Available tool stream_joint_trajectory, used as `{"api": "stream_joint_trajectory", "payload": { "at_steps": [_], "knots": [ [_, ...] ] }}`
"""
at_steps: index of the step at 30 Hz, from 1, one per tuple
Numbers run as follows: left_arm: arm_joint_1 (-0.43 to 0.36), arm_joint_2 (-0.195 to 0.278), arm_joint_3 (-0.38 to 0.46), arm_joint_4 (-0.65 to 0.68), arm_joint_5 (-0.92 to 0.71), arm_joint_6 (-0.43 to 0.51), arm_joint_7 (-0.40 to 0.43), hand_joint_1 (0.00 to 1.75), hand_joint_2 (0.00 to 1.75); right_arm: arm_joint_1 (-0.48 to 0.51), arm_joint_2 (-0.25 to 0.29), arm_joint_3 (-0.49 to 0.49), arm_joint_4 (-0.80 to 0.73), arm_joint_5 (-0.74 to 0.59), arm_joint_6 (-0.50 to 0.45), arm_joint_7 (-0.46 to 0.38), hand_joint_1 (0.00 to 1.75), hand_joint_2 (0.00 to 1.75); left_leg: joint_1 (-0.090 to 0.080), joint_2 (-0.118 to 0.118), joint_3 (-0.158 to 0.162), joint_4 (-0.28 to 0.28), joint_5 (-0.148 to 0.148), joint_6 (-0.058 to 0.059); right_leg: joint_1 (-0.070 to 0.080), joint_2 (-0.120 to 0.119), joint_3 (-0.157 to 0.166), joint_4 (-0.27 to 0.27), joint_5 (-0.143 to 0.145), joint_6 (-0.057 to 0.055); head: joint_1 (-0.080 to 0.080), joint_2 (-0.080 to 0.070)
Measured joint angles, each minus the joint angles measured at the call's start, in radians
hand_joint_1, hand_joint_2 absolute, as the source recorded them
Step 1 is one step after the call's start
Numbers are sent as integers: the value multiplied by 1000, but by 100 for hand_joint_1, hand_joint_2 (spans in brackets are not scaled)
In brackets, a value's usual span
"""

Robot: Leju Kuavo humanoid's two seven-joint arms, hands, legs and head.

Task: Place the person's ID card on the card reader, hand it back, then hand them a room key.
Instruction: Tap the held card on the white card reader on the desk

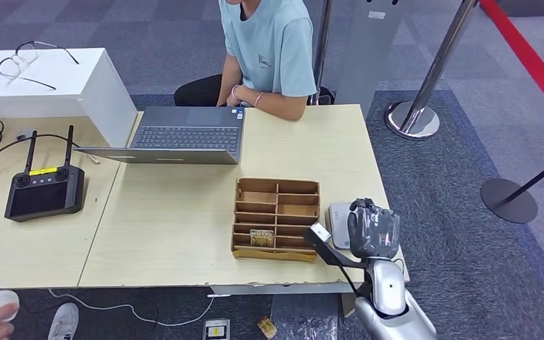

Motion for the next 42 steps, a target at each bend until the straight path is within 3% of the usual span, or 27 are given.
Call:
{"api": "stream_joint_trajectory", "payload": {
  "at_steps": [19,33,42],
  "knots": [
    [0,0,0,0,-10,-4,-6,0,175,-12,4,43,149,-27,-2,-7,175,175,0,0,0,0,0,0,0,0,0,0,0,0,0,0],
    [0,0,0,0,-10,-4,-3,0,175,-8,28,40,210,-39,-5,-92,175,175,0,1,2,0,0,0,0,0,1,0,0,0,0,0],
    [0,0,0,0,-10,-4,-7,0,175,-5,42,-11,198,-22,-9,-121,175,175,0,1,3,0,0,0,0,0,3,0,0,0,0,0]
  ]
}}
